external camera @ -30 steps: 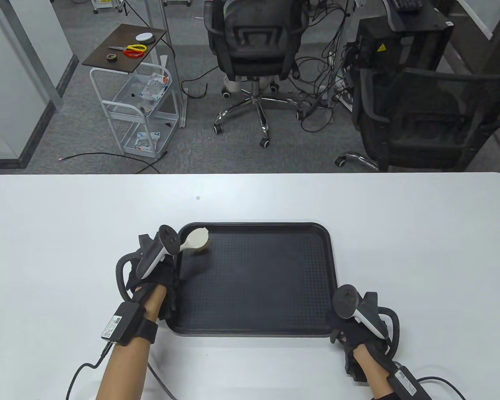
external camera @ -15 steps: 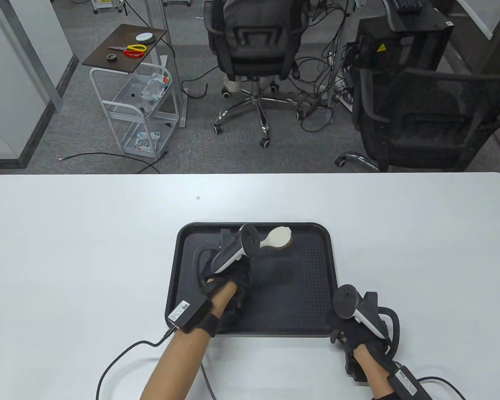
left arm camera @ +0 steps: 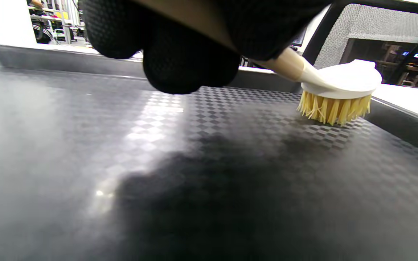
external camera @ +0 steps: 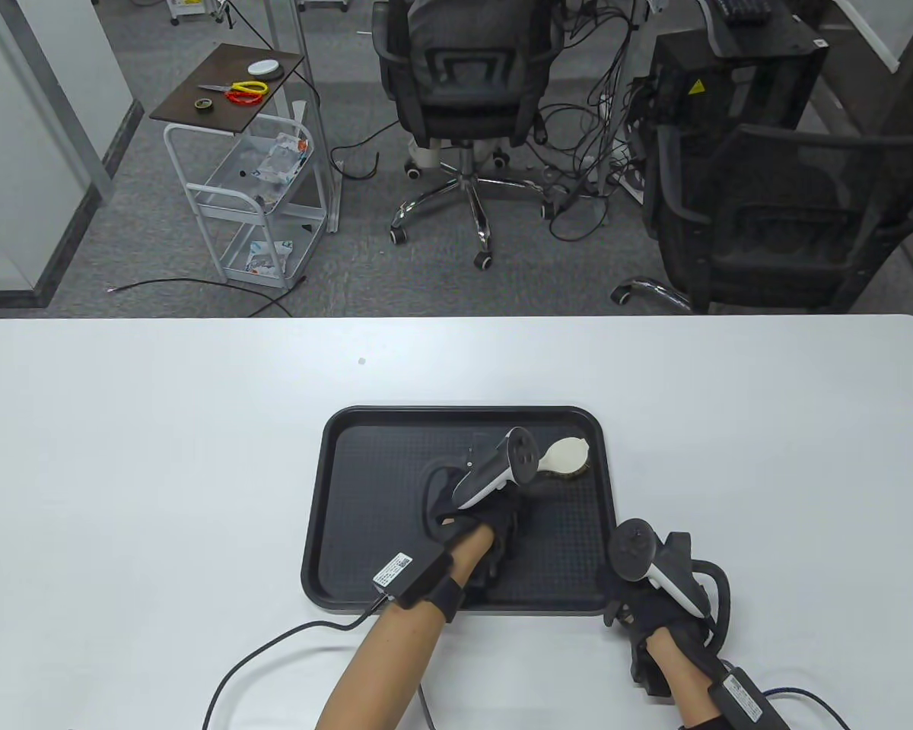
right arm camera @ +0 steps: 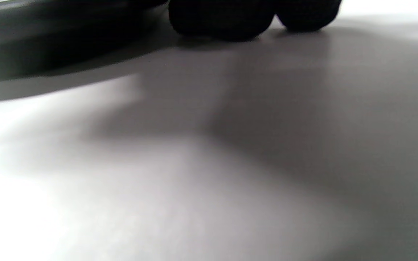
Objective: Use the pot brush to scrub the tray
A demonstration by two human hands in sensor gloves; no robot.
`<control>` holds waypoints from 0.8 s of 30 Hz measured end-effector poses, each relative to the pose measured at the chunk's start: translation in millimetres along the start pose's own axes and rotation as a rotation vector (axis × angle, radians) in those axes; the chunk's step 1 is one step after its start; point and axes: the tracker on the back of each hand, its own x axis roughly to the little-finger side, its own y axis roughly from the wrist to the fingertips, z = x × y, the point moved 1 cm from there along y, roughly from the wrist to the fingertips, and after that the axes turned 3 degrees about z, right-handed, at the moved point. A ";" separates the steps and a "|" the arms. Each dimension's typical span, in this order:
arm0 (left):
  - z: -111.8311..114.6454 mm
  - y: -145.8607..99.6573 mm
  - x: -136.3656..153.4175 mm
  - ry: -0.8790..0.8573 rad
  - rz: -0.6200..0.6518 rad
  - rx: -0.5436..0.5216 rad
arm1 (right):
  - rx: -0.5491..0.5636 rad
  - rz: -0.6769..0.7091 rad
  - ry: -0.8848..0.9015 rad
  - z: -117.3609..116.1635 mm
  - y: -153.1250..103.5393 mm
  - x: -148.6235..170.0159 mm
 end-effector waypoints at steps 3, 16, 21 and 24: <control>-2.2 -4.5 17.5 0.008 -0.034 0.002 | -0.001 0.001 0.003 0.0 0.1 0.2; -13.0 -53.3 171.8 0.017 -0.303 0.021 | -0.001 0.000 0.001 0.0 0.0 0.4; -15.4 -73.3 223.9 -0.001 -0.403 0.030 | -0.001 0.000 0.003 0.0 0.1 0.4; -14.6 -81.5 237.5 0.011 -0.423 0.031 | -0.001 -0.001 0.002 0.1 0.1 0.5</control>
